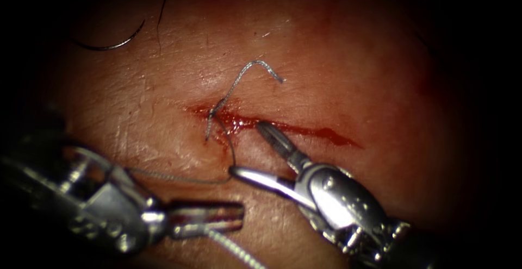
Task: Wound Closure
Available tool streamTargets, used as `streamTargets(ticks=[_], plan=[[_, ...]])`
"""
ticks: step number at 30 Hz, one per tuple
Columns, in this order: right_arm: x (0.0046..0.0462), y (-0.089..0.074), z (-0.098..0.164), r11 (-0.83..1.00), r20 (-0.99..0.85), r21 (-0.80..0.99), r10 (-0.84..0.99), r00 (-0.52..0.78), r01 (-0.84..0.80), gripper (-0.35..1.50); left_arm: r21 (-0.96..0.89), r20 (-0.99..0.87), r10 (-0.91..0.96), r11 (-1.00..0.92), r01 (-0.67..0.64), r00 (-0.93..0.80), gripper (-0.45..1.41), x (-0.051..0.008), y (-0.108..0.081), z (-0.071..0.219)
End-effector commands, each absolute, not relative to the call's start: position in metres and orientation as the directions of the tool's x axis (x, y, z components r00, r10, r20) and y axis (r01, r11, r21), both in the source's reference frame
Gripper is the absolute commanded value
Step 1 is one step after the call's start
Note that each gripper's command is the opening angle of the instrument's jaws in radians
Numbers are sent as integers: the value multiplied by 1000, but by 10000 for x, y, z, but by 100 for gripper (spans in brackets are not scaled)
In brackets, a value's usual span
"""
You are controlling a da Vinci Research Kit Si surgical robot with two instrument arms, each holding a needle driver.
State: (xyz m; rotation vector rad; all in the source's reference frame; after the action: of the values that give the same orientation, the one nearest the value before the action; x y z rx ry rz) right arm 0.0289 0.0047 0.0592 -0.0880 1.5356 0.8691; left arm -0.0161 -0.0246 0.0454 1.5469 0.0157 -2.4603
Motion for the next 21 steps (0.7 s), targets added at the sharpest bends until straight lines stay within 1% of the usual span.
streamTargets(ticks=[1, 3, 5, 7, 9, 10, 11, 14, 19, 21], plan=[[313, 67, 593, 727, -887, 453, 427, -178, -516, 120, 100, -908, -175, -973, 210, -381, -45, -162, -251, 459], [333, 77, 594, 745, -888, 449, 434, -152, -493, 120, 93, -925, -166, -971, 222, -341, -45, -162, -249, 457], [380, 85, 606, 784, -886, 449, 455, -96, -429, 120, 105, -946, -174, -963, 247, -275, -45, -158, -239, 453], [403, 84, 616, 801, -882, 453, 465, -68, -392, 120, 110, -954, -175, -960, 258, -244, -45, -154, -232, 450], [441, 75, 640, 840, -882, 445, 471, 11, -310, 120, 116, -968, -171, -953, 279, -182, -45, -143, -213, 442], [446, 74, 643, 845, -881, 447, 473, 22, -294, 120, 115, -970, -169, -952, 282, -175, -45, -142, -210, 441], [457, 70, 650, 861, -877, 456, 477, 49, -225, 118, 114, -975, -164, -949, 293, -152, -45, -138, -198, 439], [463, 69, 650, 876, -872, 473, 481, 90, -94, 115, 116, -983, -154, -941, 317, -99, -45, -133, -176, 443], [457, 61, 647, 872, -877, 475, 457, 147, 122, 110, 104, -993, -116, -926, 362, -13, -45, -123, -139, 481], [453, 60, 648, 868, -883, 467, 448, 139, 170, 108, 99, -995, -100, -923, 371, 17, -45, -120, -126, 497]])
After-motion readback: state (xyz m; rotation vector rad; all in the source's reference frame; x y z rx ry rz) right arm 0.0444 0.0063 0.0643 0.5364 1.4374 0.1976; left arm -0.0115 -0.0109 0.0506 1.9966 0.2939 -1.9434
